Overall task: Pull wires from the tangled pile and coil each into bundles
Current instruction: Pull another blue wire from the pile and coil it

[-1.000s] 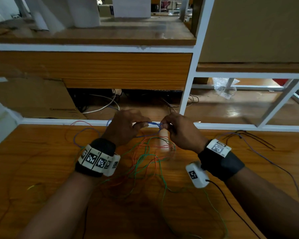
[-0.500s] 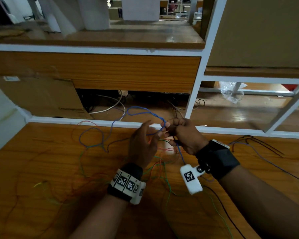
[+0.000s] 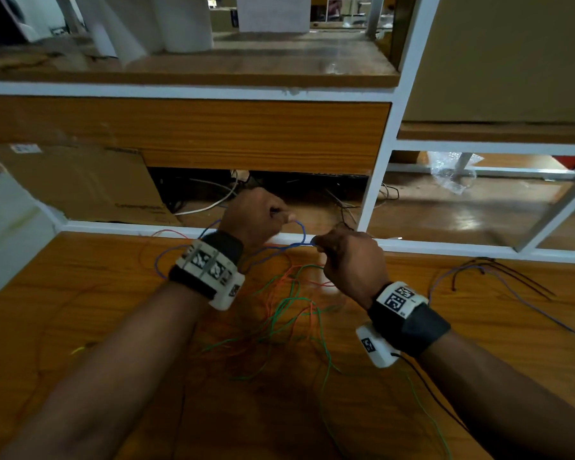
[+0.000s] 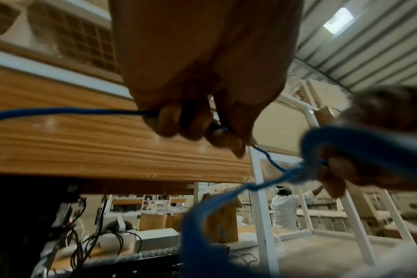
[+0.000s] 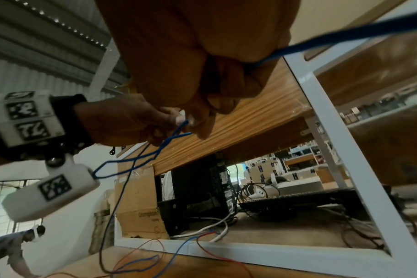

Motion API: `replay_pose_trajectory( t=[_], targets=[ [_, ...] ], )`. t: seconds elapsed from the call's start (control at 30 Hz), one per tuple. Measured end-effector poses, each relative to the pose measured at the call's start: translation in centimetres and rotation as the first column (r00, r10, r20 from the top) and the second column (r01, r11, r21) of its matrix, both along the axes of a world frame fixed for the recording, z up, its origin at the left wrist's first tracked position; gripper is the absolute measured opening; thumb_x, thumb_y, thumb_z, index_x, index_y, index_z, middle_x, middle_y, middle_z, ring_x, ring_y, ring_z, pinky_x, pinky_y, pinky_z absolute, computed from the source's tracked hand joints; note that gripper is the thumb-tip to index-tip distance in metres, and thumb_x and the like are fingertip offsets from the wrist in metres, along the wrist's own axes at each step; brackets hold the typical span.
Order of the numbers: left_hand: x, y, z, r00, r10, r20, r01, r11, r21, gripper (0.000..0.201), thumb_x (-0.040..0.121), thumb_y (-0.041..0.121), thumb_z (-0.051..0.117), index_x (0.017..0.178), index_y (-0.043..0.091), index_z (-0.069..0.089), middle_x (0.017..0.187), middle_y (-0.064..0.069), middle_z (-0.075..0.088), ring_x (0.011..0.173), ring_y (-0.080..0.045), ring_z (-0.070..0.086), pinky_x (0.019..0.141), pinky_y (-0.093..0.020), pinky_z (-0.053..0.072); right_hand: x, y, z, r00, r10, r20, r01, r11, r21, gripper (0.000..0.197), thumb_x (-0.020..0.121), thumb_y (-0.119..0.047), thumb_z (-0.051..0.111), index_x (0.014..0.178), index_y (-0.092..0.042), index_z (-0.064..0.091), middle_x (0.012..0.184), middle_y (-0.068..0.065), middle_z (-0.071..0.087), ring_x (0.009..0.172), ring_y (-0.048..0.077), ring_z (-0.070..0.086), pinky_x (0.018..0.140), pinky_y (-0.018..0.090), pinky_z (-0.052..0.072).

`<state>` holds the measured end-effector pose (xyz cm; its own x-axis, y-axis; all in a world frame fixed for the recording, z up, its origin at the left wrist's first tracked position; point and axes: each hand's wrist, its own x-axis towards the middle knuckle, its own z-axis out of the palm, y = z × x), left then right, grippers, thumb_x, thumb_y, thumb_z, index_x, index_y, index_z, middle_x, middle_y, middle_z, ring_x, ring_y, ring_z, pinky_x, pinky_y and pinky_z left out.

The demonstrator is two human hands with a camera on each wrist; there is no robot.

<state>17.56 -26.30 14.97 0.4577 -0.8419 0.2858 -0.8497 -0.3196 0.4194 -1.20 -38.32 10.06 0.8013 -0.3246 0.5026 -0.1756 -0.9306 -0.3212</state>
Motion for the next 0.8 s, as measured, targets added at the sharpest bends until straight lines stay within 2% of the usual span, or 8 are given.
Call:
replay_pose_trajectory(
  t=[0.1,0.2,0.3,0.43,0.53,0.6,0.7,0.8],
  targets=[
    [2.8,0.3,0.2,0.962,-0.043,-0.27,0.067,0.995,0.078,0.021,0.086,0.032,0.077,0.086,0.012,0.081,0.081,-0.005,0.077,0.077,-0.021,0.071,0.078,-0.04,0.058,-0.4,-0.6,-0.5,0.995,0.024,0.097,-0.026,1.0,0.013,0.035,0.08,-0.009,0.06,0.104,-0.024,0.08,0.091,-0.006,0.076,0.08,0.022,0.072,0.062,0.032,0.056],
    [4.0,1.1,-1.1,0.864,-0.055,-0.501,0.13,0.985,0.117,0.013,0.087,0.028,0.076,0.082,0.017,0.081,0.07,0.001,0.073,0.057,-0.014,0.061,0.051,-0.024,0.047,-0.8,-1.0,-0.2,0.97,0.003,0.244,-0.052,0.98,0.192,0.03,0.085,0.003,0.069,0.099,-0.02,0.082,0.093,-0.006,0.079,0.083,0.009,0.073,0.075,0.023,0.058],
    [3.8,1.7,-3.4,0.773,-0.121,-0.623,0.115,0.992,-0.05,0.02,0.081,0.035,0.081,0.089,0.017,0.079,0.062,0.006,0.068,0.048,-0.008,0.05,0.044,-0.019,0.04,-1.1,-1.0,0.0,0.954,-0.057,0.295,-0.073,0.909,0.411,0.021,0.091,-0.001,0.072,0.093,-0.018,0.083,0.092,-0.007,0.078,0.087,0.002,0.073,0.082,0.017,0.055],
    [1.3,0.9,-5.3,0.843,-0.23,-0.487,0.04,0.928,-0.371,0.018,0.088,0.013,0.074,0.102,0.003,0.075,0.061,0.013,0.07,0.048,0.0,0.055,0.048,-0.016,0.044,-0.8,-0.6,0.4,0.937,-0.145,0.316,-0.125,0.707,0.696,0.009,0.093,-0.009,0.074,0.095,-0.012,0.082,0.084,-0.001,0.079,0.071,0.007,0.071,0.062,0.026,0.055],
    [-1.3,-0.2,-6.1,0.712,-0.267,-0.65,-0.055,0.901,-0.431,0.022,0.092,-0.002,0.063,0.113,-0.007,0.068,0.061,0.014,0.067,0.053,-0.002,0.054,0.051,-0.015,0.041,-0.4,0.2,1.1,0.929,-0.18,0.324,-0.199,0.495,0.846,0.01,0.096,-0.01,0.071,0.1,-0.005,0.079,0.081,0.006,0.078,0.066,0.01,0.063,0.057,0.035,0.057],
    [-2.8,-0.6,-6.7,0.6,-0.299,-0.742,-0.043,0.914,-0.403,0.015,0.095,0.008,0.064,0.105,0.005,0.074,0.067,0.008,0.066,0.056,-0.007,0.052,0.05,-0.019,0.038,0.0,0.3,1.4,0.916,-0.199,0.347,-0.24,0.422,0.874,0.009,0.096,-0.009,0.071,0.099,-0.006,0.079,0.082,0.008,0.077,0.068,0.011,0.062,0.062,0.039,0.058],
    [-4.1,-1.1,-7.3,0.58,-0.306,-0.755,0.009,0.929,-0.37,0.016,0.092,0.027,0.066,0.1,0.018,0.077,0.073,0.0,0.062,0.059,-0.012,0.051,0.053,-0.022,0.037,0.5,-0.4,1.1,0.899,-0.25,0.359,-0.191,0.513,0.837,0.007,0.093,-0.013,0.076,0.092,-0.015,0.082,0.085,0.004,0.078,0.077,0.016,0.072,0.067,0.043,0.061],
    [-5.7,-1.0,-7.5,0.739,-0.219,-0.637,-0.01,0.942,-0.335,0.027,0.087,0.026,0.075,0.112,0.016,0.076,0.089,0.007,0.074,0.084,-0.011,0.069,0.076,-0.025,0.055,0.4,-1.1,0.3,0.891,-0.276,0.36,-0.086,0.676,0.732,0.008,0.091,-0.014,0.077,0.088,-0.016,0.084,0.084,-0.004,0.079,0.08,0.013,0.075,0.068,0.038,0.062]
  ],
)
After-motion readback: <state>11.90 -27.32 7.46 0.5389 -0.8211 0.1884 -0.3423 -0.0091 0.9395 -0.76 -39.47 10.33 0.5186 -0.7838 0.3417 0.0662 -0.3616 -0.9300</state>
